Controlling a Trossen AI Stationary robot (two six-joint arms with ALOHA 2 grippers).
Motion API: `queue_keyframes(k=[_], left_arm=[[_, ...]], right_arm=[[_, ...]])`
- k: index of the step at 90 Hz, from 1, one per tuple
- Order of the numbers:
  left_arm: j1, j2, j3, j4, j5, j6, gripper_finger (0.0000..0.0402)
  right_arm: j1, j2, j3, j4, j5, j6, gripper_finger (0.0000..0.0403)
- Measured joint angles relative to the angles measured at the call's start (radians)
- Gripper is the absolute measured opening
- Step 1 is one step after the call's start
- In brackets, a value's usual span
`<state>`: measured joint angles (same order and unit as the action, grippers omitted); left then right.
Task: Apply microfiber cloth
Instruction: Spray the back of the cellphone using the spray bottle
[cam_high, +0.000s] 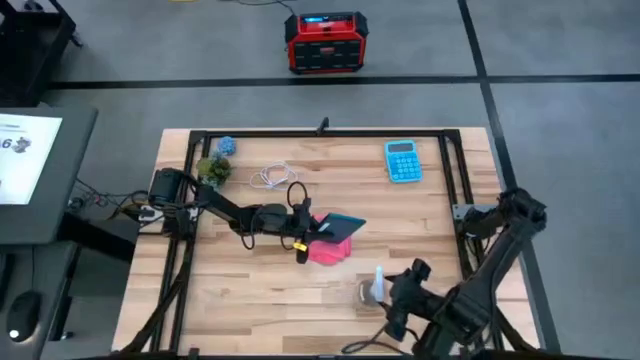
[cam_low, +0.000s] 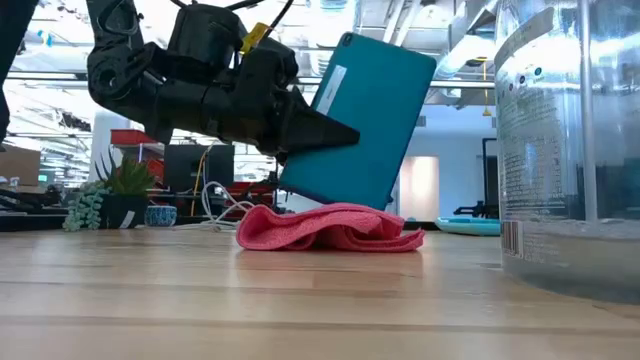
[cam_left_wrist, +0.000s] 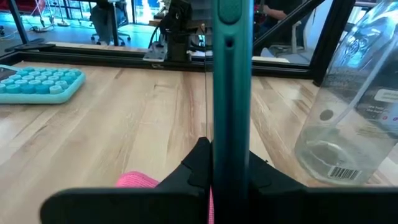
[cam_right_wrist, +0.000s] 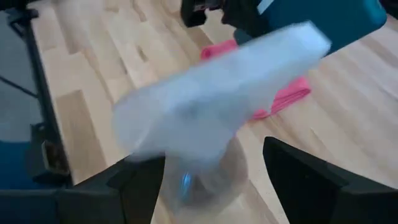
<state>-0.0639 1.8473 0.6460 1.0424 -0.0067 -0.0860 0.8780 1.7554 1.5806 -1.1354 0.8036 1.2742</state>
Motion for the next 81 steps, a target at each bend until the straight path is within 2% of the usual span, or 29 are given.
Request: queue_keyframes(k=[13, 27, 59, 71, 81], left_arm=[[0.0, 0.0, 0.0, 0.0, 0.0, -0.001, 0.0009], [0.0, 0.0, 0.0, -0.001, 0.0, -0.001, 0.0009], [0.0, 0.0, 0.0, -0.007, 0.0, -0.001, 0.0009], [0.0, 0.0, 0.0, -0.007, 0.0, -0.002, 0.0009], [0.0, 0.0, 0.0, -0.006, 0.0, -0.005, 0.0009]], right_arm=[[-0.026, 0.0, 0.0, 0.079, 0.001, -0.111, 0.0259], [-0.046, 0.0, 0.0, 0.073, -0.037, -0.12, 0.0246], [-0.003, -0.004, 0.009, 0.042, -0.087, -0.139, 0.0122], [0.031, -0.004, 0.027, 0.036, -0.104, -0.135, 0.0124], [0.053, -0.003, 0.032, 0.043, -0.113, -0.108, 0.016]])
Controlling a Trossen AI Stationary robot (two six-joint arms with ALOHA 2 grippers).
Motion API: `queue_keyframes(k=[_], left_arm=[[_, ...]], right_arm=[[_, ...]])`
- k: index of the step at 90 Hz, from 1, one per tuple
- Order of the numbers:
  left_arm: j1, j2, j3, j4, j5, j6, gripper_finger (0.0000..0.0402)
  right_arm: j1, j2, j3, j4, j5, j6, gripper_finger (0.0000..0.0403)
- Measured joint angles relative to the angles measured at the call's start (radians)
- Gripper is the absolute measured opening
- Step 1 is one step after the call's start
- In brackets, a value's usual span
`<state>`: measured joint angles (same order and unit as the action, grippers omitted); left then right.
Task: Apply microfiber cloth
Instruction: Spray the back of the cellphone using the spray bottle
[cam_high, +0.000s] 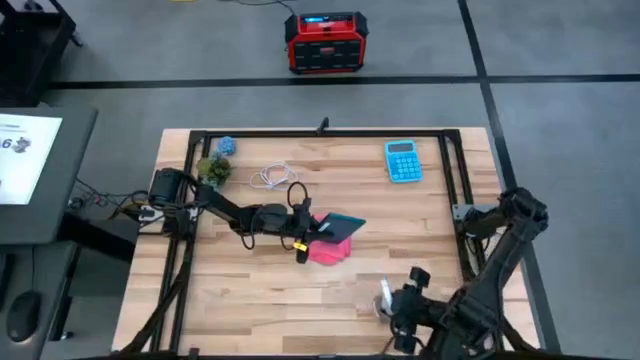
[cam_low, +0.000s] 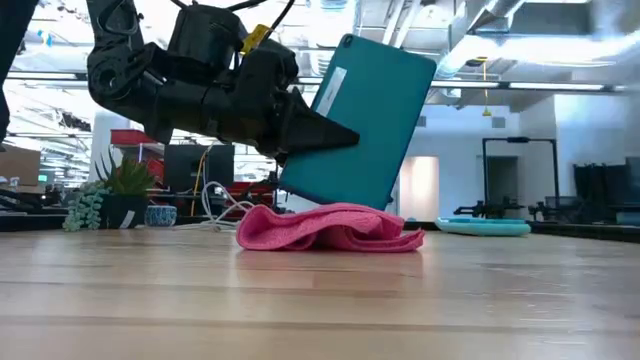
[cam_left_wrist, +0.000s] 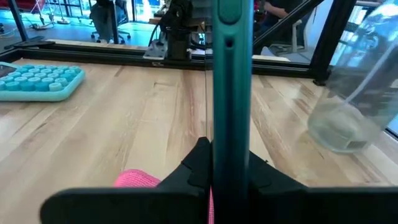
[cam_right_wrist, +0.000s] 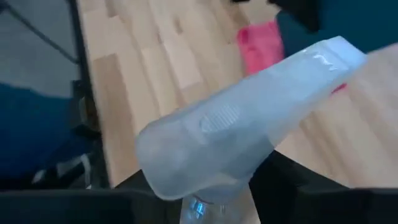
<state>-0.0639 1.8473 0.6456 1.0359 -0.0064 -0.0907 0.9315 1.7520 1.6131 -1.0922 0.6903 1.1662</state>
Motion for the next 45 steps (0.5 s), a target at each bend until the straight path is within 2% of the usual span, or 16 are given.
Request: queue_keyframes(k=[9, 19, 45], left_arm=[[0.0, 0.0, 0.0, 0.0, 0.0, -0.002, 0.0009], [-0.002, 0.0, 0.0, 0.0, 0.0, -0.004, 0.0009], [-0.002, 0.0, 0.0, 0.016, 0.0, -0.025, 0.0009]], right_arm=[[0.008, 0.001, 0.0, 0.005, -0.004, 0.061, 0.0199], [0.018, 0.003, 0.001, 0.029, -0.051, 0.107, 0.0226], [0.031, 0.0, 0.002, 0.033, -0.121, 0.12, 0.0238]])
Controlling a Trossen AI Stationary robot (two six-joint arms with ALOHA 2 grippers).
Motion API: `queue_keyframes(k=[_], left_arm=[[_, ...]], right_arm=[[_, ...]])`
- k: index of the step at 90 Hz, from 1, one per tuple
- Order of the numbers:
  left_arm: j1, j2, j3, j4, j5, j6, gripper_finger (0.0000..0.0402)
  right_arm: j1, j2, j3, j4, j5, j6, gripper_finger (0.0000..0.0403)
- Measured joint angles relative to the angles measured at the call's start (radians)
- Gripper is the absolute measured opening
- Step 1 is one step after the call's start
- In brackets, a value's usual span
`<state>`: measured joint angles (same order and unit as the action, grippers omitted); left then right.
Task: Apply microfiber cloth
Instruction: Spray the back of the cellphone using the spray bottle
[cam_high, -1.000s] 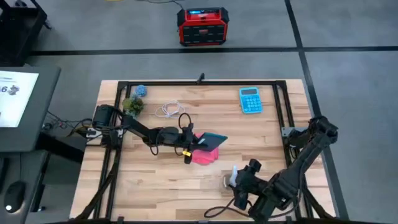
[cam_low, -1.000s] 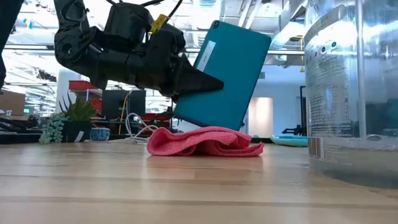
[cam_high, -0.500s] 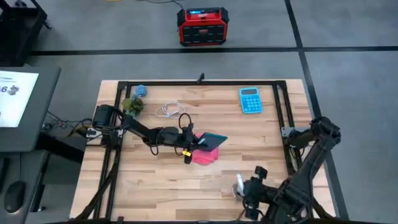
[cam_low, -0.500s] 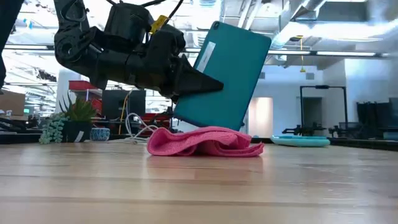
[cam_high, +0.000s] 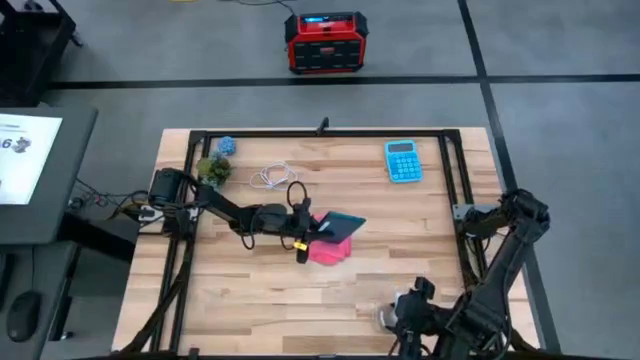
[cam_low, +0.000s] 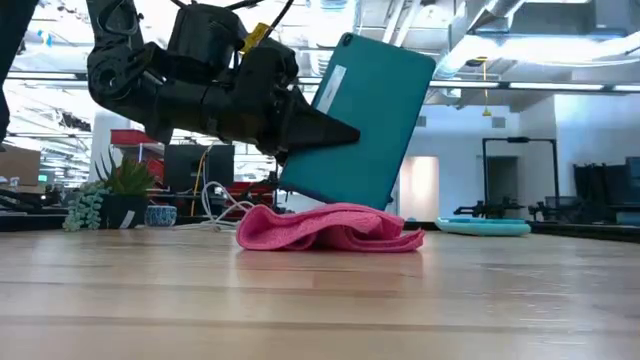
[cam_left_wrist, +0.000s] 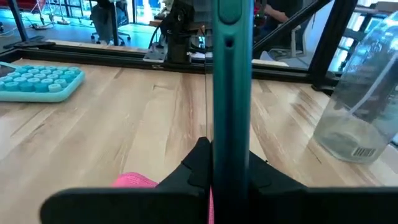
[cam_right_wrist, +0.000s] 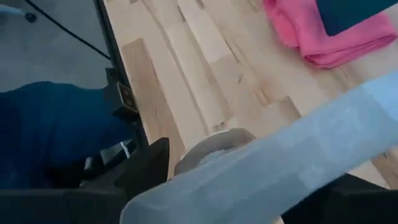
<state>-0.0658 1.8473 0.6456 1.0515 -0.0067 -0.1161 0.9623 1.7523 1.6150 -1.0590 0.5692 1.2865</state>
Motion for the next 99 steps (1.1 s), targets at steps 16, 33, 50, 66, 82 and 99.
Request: queue_keyframes(k=[16, 33, 50, 66, 82, 99], left_arm=[[0.0, 0.0, 0.0, 0.007, -0.003, -0.012, 0.0009], [0.0, 0.0, 0.0, 0.009, -0.005, -0.013, 0.0009], [0.0, 0.0, 0.0, 0.009, -0.005, -0.012, 0.0009], [0.0, 0.0, 0.0, 0.008, -0.005, -0.012, 0.0009], [0.0, 0.0, 0.0, 0.003, -0.005, -0.009, 0.0009], [0.0, 0.0, 0.0, -0.001, -0.005, -0.008, 0.0009]], right_arm=[[0.008, 0.0, 0.0, -0.033, -0.047, 0.002, 0.0239], [0.007, -0.02, 0.0, -0.074, -0.083, 0.026, 0.0239], [0.004, -0.043, 0.0, -0.073, -0.084, 0.026, 0.024], [0.004, -0.04, 0.0, -0.09, -0.112, 0.026, 0.024], [0.004, -0.037, 0.0, -0.152, -0.113, 0.03, 0.024], [0.009, -0.034, 0.0, -0.177, 0.002, 0.007, 0.024]])
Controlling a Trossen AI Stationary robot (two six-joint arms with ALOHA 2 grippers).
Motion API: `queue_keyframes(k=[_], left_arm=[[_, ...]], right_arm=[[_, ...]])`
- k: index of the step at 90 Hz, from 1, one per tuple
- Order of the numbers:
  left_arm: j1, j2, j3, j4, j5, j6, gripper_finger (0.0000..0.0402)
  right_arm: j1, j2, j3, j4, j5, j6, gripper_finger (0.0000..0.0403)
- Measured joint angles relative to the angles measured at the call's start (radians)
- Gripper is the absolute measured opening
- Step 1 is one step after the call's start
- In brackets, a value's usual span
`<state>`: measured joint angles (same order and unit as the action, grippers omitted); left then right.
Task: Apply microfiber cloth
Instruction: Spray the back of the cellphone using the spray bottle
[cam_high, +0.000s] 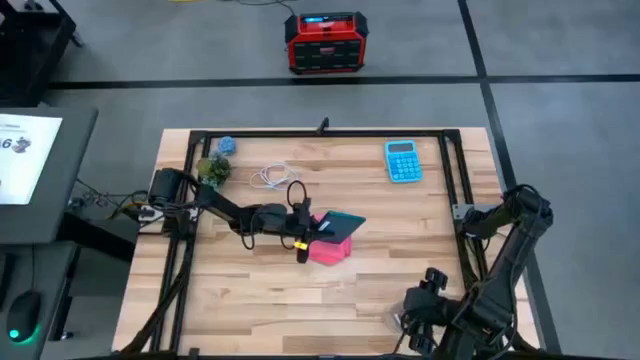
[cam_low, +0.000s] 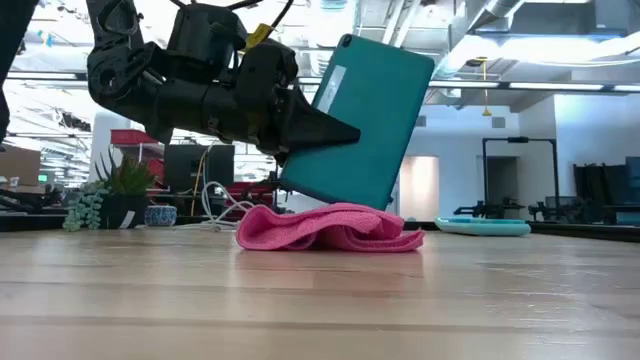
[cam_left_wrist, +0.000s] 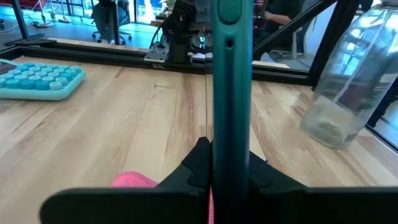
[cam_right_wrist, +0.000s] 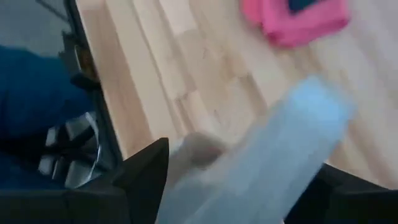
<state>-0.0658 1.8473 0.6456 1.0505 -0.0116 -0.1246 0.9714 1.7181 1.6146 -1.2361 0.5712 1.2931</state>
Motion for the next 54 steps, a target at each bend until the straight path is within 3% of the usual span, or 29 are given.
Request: queue_keyframes(k=[25, 54], left_arm=[[0.0, 0.0, 0.0, -0.007, 0.0, 0.008, 0.0009], [0.0, 0.0, 0.0, -0.006, 0.002, 0.007, 0.0009]], right_arm=[[0.0, 0.027, 0.003, 0.002, 0.061, -0.015, 0.024], [0.044, 0.04, -0.001, -0.006, 0.217, -0.003, 0.024]])
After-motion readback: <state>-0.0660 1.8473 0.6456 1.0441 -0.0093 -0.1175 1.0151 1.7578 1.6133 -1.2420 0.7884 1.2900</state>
